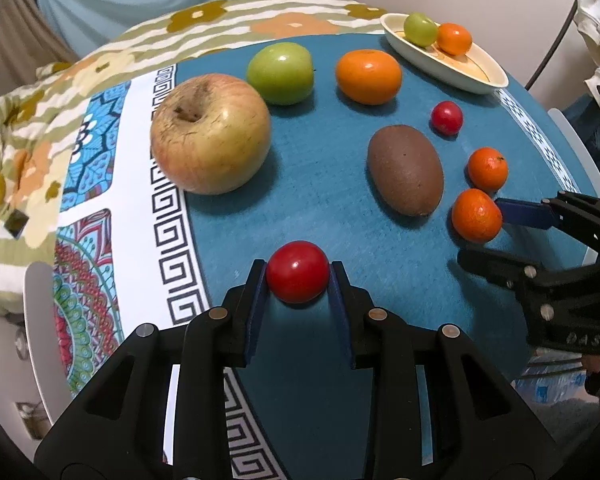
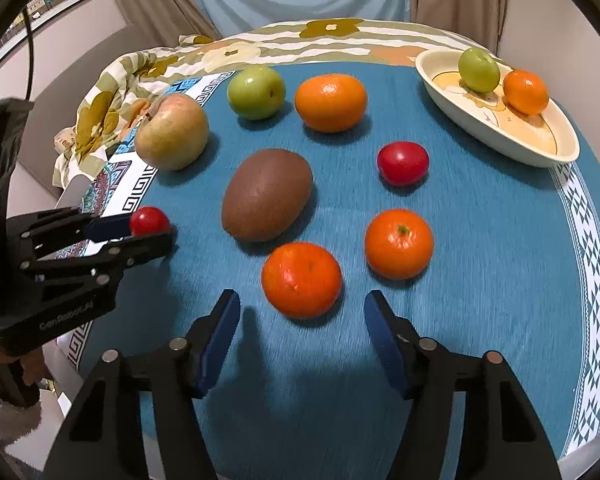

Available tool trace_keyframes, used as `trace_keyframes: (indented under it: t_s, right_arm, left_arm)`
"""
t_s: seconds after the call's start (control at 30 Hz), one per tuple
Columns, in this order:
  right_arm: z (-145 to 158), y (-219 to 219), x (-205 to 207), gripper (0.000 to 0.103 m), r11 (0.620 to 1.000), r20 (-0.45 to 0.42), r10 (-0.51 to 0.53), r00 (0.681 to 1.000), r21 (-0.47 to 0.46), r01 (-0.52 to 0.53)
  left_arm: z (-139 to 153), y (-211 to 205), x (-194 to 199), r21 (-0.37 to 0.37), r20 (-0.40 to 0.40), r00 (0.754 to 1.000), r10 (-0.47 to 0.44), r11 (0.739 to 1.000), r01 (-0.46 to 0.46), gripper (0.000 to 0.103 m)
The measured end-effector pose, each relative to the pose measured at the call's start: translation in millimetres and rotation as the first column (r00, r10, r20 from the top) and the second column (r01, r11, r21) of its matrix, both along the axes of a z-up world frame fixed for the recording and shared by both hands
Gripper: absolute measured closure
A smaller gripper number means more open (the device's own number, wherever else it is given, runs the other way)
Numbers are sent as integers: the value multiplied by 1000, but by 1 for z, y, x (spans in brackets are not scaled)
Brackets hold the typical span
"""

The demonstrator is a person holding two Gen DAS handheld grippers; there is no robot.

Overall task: Organize fruits
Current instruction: 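Grasp the red cherry tomato with the left tool while the right tool grasps a tangerine, then carry the tomato and tangerine to the duck plate and release both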

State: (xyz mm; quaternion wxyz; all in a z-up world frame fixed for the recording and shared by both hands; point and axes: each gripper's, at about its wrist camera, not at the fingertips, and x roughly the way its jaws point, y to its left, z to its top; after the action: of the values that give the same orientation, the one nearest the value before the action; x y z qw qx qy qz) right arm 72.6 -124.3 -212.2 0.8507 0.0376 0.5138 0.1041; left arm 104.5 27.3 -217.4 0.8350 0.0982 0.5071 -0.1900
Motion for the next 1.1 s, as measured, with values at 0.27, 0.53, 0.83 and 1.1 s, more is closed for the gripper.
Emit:
trace_keyframes:
  t_s: [0.27, 0.53, 0.83, 1.1]
  right_arm:
    - [4, 2, 0, 67, 1000, 14, -2, 1000, 10, 2]
    - [34, 6, -6, 67, 1000, 52, 18, 998, 7, -18]
    - [87, -5, -12, 67, 999, 118, -5, 993, 36, 0]
    - [117, -47, -6, 67, 997, 178, -73, 981, 24, 70]
  left_arm:
    - [7, 11, -8, -12, 5, 999, 41, 999, -41, 68]
    - [35, 21, -19, -47, 28, 997, 75, 996, -74, 68]
    - [86, 17, -27, -94, 110, 991, 75, 994, -65, 68]
    - [126, -8, -18, -130, 175, 982, 75, 990, -53, 68]
